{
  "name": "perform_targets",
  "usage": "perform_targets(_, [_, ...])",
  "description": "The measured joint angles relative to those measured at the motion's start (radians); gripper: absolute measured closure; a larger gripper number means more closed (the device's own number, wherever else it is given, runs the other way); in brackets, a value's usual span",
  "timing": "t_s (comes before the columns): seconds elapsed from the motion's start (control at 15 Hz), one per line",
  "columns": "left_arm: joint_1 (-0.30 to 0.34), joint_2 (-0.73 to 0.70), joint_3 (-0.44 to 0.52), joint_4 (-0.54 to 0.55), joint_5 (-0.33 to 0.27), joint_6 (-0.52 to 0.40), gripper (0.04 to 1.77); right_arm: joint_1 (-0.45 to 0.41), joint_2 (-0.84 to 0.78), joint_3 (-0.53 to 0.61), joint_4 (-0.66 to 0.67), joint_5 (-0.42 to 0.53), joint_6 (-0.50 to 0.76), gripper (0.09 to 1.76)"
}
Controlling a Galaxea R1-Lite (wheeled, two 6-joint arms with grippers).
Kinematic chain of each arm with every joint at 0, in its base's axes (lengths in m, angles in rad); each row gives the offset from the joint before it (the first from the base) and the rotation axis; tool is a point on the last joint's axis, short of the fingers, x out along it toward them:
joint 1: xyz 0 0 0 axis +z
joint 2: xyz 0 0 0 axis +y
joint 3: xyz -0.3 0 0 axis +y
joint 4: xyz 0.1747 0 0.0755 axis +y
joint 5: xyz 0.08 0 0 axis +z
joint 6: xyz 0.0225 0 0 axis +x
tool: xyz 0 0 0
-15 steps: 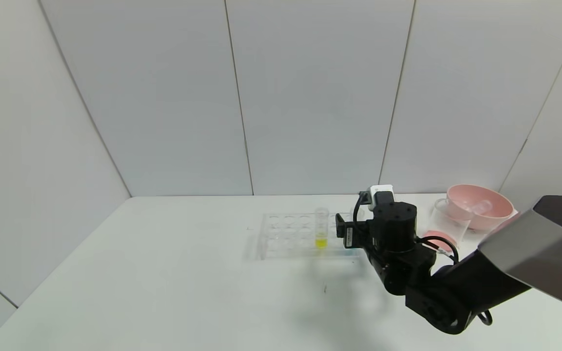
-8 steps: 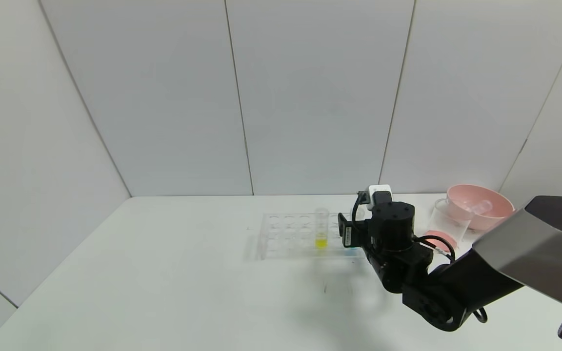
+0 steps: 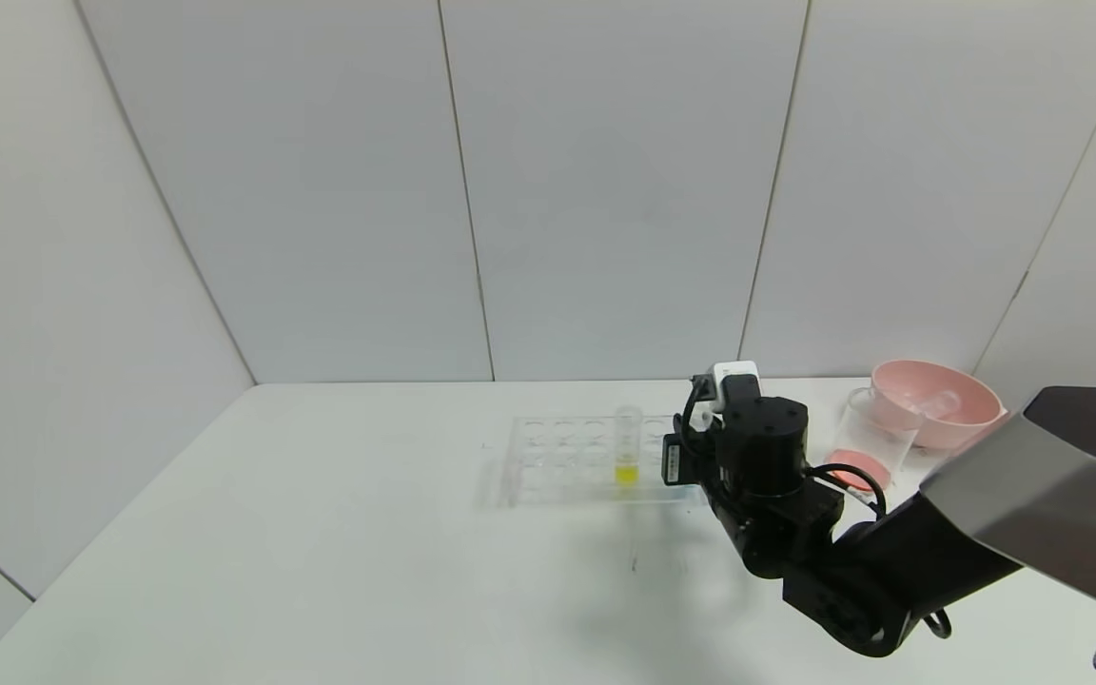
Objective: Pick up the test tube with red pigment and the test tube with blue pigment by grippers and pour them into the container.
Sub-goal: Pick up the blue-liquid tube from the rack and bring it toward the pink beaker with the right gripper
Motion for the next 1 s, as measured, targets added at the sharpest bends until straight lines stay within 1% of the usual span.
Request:
perform_targets(0.47, [0.0, 0.0, 0.0, 0.0, 0.0, 0.0, 0.05, 0.001, 0.0, 0.002, -0.003, 0.0, -0.001, 1.35])
perform_targets(1.0, [0.0, 0.0, 0.0, 0.0, 0.0, 0.0, 0.05, 0.002, -0.07, -0.012, -0.007, 0.009, -0.091, 1.35])
